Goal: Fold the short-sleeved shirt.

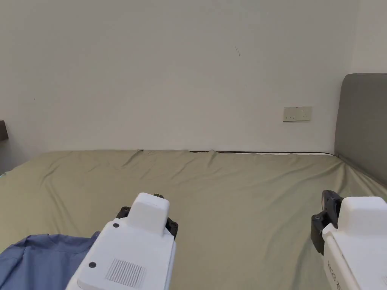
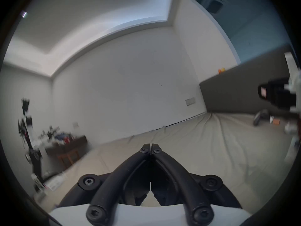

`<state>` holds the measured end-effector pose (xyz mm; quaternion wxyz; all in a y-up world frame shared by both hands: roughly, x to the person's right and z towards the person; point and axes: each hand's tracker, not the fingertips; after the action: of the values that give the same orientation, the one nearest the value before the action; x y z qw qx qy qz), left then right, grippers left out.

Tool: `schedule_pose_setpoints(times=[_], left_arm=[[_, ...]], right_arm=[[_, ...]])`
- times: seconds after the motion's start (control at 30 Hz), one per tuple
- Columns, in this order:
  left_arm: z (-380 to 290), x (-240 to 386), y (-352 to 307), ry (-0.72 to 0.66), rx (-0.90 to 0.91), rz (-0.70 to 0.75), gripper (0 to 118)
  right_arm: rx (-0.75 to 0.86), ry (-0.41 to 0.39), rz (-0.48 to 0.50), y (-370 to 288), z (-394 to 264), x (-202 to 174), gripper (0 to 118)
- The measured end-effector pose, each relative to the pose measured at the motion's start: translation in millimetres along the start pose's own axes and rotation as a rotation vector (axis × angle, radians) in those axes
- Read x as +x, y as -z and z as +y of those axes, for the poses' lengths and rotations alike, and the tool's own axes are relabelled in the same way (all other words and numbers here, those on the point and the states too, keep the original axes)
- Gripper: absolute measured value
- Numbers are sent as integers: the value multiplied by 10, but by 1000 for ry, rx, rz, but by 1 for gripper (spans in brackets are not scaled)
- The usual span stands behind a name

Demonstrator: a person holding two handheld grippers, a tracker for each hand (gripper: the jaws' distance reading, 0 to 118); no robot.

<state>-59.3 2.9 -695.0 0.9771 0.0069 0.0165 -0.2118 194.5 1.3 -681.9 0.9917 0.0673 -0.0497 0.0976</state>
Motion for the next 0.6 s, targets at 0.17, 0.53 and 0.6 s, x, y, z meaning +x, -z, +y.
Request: schedule_pose_setpoints(times=[0.17, 0.53, 0.6], left_arm=[[-431, 333, 174, 1108, 16, 176, 0], [-397, -196, 334, 53, -209, 28, 0], [-377, -363, 298, -372, -180, -59, 0]], right_arm=[[48, -959, 187, 85, -232, -383, 0], [-140, -293, 129, 219, -319, -214, 0], [-155, 182, 140, 206, -241, 55, 0]])
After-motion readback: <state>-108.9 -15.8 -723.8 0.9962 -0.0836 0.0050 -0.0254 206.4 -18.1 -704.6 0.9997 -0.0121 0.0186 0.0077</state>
